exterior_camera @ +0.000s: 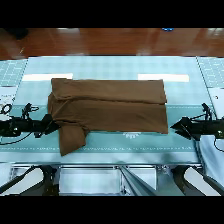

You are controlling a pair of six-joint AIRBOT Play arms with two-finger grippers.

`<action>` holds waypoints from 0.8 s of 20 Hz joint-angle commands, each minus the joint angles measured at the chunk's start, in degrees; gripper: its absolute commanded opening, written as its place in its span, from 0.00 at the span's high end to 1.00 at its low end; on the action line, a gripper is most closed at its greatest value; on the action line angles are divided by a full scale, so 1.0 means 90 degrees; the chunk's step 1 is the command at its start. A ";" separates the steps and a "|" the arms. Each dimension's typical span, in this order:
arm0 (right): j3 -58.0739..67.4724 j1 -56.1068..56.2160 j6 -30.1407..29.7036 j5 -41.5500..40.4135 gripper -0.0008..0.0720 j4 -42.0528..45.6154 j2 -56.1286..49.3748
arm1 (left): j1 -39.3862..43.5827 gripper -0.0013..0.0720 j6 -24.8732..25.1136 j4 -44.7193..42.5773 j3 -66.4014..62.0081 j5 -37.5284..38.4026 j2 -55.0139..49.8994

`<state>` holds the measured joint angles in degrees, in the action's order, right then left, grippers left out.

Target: Fold the shirts.

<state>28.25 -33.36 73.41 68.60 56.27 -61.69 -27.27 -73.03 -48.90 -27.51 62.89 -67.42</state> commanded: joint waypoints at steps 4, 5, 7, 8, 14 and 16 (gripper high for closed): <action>0.0002 0.0879 0.0262 -0.0308 0.43 -0.0051 -0.0721 | 0.0005 0.96 0.0046 0.0153 -0.0092 0.0202 0.0000; 0.0022 0.1030 0.0209 -0.0578 0.43 -0.0362 -0.0850 | 0.0005 0.96 0.0046 0.0153 -0.0092 0.0197 0.0000; 0.0194 0.1338 -0.0165 -0.0882 0.45 -0.0840 -0.1110 | 0.0005 0.96 0.0049 0.0151 -0.0095 0.0182 0.0000; 0.0350 0.1472 -0.0223 -0.0857 0.59 -0.0913 -0.1219 | 0.0002 0.96 0.0073 0.0151 -0.0117 0.0172 0.0000; 0.1372 0.1664 -0.0522 -0.0350 0.95 -0.0617 -0.1248 | 0.0015 0.96 -0.0015 0.0160 -0.1112 0.0036 -0.0019; 0.1931 0.1666 -0.0520 -0.0347 0.95 -0.0741 -0.1375 | 0.0068 0.96 -0.0068 0.0202 -0.1617 -0.0083 -0.0124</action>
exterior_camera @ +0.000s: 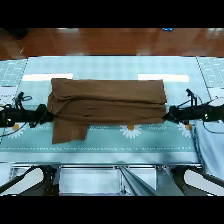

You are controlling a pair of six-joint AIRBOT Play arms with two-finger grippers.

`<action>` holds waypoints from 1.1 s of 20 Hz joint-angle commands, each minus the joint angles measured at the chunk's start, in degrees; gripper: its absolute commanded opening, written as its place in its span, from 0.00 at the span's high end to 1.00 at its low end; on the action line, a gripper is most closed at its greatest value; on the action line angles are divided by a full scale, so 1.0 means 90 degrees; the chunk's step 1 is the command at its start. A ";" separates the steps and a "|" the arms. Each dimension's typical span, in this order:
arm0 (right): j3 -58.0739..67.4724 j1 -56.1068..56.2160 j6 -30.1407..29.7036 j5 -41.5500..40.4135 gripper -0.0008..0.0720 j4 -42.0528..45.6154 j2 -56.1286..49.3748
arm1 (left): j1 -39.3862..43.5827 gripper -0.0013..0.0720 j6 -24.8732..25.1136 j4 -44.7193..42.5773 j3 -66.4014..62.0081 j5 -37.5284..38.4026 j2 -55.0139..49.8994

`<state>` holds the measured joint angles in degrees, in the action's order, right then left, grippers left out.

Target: Fold the shirts.

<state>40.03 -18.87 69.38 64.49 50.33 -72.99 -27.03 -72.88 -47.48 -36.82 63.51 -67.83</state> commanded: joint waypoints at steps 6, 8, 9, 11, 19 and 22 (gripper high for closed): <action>0.2271 0.0058 0.0134 0.0180 0.95 -0.0313 -0.1365 | 0.0634 0.96 -0.0359 0.0398 -0.2574 -0.0204 -0.1564; 0.2786 0.0058 0.0172 0.0199 0.95 -0.0486 -0.1773 | 0.0857 0.96 -0.0551 0.0396 -0.3356 -0.0204 -0.2249; 0.3050 0.0061 0.0165 0.0299 0.95 -0.0551 -0.1991 | 0.0940 0.96 -0.0724 0.0396 -0.3745 -0.0199 -0.2594; 0.3429 0.0058 0.0189 0.0410 0.95 -0.0600 -0.2356 | 0.1095 0.96 -0.0923 0.0396 -0.4439 -0.0153 -0.3208; 0.3997 0.0073 0.0100 0.0146 0.95 -0.1146 -0.3164 | 0.1464 0.96 -0.1132 0.0396 -0.6079 -0.0022 -0.4704; 0.3997 0.0192 0.0092 -0.0257 0.91 -0.1200 -0.3269 | 0.1450 0.96 -0.1149 0.0391 -0.6093 -0.0029 -0.4796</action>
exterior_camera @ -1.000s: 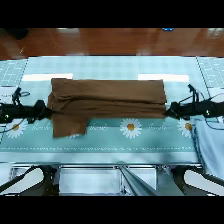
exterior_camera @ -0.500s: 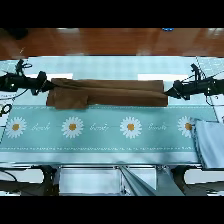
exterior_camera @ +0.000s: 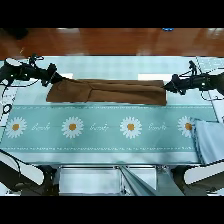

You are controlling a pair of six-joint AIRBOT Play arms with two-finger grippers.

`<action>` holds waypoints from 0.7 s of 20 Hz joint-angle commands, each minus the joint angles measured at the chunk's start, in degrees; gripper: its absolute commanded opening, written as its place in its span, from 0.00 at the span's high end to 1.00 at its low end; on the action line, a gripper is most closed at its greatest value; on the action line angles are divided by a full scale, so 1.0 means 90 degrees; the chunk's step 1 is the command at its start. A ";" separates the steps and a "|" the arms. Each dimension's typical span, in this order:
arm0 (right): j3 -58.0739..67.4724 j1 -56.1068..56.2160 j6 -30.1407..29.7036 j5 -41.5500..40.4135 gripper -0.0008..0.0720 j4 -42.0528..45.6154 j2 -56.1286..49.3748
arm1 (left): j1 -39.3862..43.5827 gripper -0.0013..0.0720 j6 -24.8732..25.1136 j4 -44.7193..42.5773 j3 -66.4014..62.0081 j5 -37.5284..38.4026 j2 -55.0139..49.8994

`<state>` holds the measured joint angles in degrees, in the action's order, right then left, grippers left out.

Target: Fold the shirts.

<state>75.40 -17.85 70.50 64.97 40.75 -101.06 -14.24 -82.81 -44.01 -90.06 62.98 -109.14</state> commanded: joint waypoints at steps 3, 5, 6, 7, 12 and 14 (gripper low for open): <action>0.0109 0.0138 0.0104 -0.0556 0.43 -0.0148 -0.0119 | -0.0019 0.29 -0.0049 -0.0063 -0.0299 0.0486 -0.0192; 0.0316 -0.0015 0.0333 -0.0107 0.43 -0.0131 -0.0041 | -0.0209 0.29 -0.0274 -0.0260 -0.0505 0.1020 -0.0126; 0.0442 -0.0153 0.0357 0.0238 0.43 -0.0129 0.0046 | -0.0338 0.29 -0.0287 -0.0386 -0.0512 0.1124 0.0041; 0.0546 -0.0350 0.0359 0.0619 0.43 -0.0124 0.0202 | -0.0447 0.29 -0.0284 -0.0590 -0.0512 0.1134 0.0279; 0.0126 -0.1396 0.0481 0.0644 0.43 0.0763 0.1435 | -0.0539 0.29 -0.0243 -0.1746 0.0294 -0.0041 0.2339; -0.0605 -0.1477 0.0430 0.0262 0.43 0.0731 0.1673 | -0.0289 0.29 0.0255 -0.1557 0.1365 -0.0753 0.3434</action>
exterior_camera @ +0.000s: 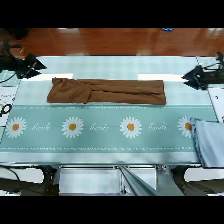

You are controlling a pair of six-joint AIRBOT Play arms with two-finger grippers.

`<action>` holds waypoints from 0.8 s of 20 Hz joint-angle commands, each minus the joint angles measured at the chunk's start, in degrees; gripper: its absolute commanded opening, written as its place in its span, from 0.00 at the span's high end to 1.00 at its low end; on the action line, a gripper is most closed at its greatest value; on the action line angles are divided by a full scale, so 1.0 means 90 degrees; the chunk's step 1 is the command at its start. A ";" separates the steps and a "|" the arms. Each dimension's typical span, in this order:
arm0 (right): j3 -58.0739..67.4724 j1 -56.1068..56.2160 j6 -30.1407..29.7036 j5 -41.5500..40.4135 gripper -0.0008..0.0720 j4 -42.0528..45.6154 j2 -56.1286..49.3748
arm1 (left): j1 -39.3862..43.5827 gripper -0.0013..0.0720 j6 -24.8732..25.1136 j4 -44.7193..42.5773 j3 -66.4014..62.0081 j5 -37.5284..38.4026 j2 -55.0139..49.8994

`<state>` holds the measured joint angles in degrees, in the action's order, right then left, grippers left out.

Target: Fold the shirts.

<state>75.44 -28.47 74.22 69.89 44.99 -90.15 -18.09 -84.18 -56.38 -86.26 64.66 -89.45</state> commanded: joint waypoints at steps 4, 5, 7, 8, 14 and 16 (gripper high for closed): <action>-0.1596 0.0102 -0.0007 -0.0850 0.42 0.0209 0.0070 | 0.1090 0.29 0.0877 -0.0138 0.3184 -0.1620 0.2749; -0.1588 0.0228 -0.0078 -0.0891 0.41 0.0090 -0.0117 | 0.1253 0.29 0.0877 -0.0138 0.3487 -0.1695 0.2834; -0.1443 0.0401 -0.0325 -0.0821 0.41 -0.0362 -0.0568 | 0.1445 0.29 0.0772 -0.0114 0.3718 -0.1809 0.2795; -0.1316 0.0495 -0.0427 -0.0731 0.41 -0.0573 -0.0792 | 0.1513 0.29 0.0675 -0.0109 0.3723 -0.1855 0.2752; -0.0585 0.1134 -0.0245 -0.0500 0.41 -0.0903 -0.1562 | 0.1588 0.29 0.0680 0.0007 0.3723 -0.2232 0.2701; -0.0398 0.1379 -0.0206 -0.0508 0.44 -0.0901 -0.1685 | 0.1588 0.29 0.0678 0.0007 0.3723 -0.2232 0.2662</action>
<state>69.52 -18.94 71.64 65.32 37.17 -102.98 -4.08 -78.02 -56.47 -53.12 45.39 -65.30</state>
